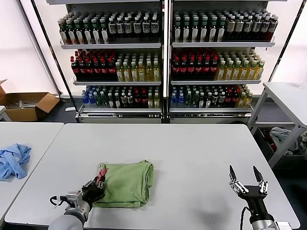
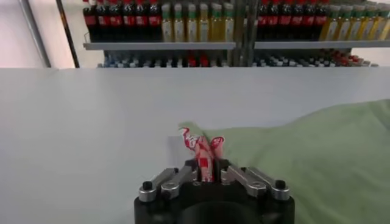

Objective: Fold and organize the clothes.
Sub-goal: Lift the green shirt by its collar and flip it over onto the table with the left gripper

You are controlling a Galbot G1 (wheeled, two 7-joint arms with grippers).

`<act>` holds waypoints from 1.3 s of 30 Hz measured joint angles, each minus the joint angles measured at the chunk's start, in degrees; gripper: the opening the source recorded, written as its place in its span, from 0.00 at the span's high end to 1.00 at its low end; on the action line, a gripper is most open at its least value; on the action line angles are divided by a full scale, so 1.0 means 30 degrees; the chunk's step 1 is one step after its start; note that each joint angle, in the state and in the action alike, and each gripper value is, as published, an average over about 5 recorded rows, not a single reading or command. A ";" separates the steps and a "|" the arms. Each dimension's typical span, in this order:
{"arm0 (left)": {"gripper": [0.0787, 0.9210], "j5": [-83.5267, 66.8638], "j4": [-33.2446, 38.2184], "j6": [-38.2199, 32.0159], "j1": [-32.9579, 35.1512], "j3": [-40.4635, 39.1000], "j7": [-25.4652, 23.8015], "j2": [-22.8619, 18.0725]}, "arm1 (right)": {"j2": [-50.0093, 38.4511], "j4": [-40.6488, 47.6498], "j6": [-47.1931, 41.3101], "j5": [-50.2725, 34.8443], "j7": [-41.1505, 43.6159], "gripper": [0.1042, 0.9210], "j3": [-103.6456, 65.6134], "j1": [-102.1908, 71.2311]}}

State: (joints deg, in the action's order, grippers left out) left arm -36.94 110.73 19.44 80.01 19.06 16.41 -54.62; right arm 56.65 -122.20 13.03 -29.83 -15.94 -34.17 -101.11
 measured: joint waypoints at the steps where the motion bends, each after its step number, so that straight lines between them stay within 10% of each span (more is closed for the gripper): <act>1: 0.84 -0.0047 0.0078 -0.0012 -0.0001 0.0047 -0.0038 0.0046 | -0.0010 -0.0001 -0.0005 -0.0004 -0.0021 0.12 0.0000 0.0023; 7: 0.97 -0.0533 0.0924 -0.0080 0.0282 0.0731 -0.0113 0.0605 | -0.0102 0.0002 -0.0068 -0.0023 -0.0094 0.12 0.0137 0.0279; 28: 0.97 -0.3989 0.2431 0.0756 0.1334 0.9959 -0.0293 0.5471 | -0.0636 -0.0033 -0.0062 -0.0337 -0.0189 0.12 0.0530 0.1256; 39: 0.97 0.0815 0.0327 -0.1032 0.0290 0.4986 -0.1483 0.2758 | -0.0773 -0.0450 -0.0156 -0.0337 -0.0145 0.12 -0.0256 0.0703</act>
State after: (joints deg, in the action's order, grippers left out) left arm -34.49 111.71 16.34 80.88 34.02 11.96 -46.35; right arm 54.33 -123.55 12.56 -30.84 -16.38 -34.94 -99.00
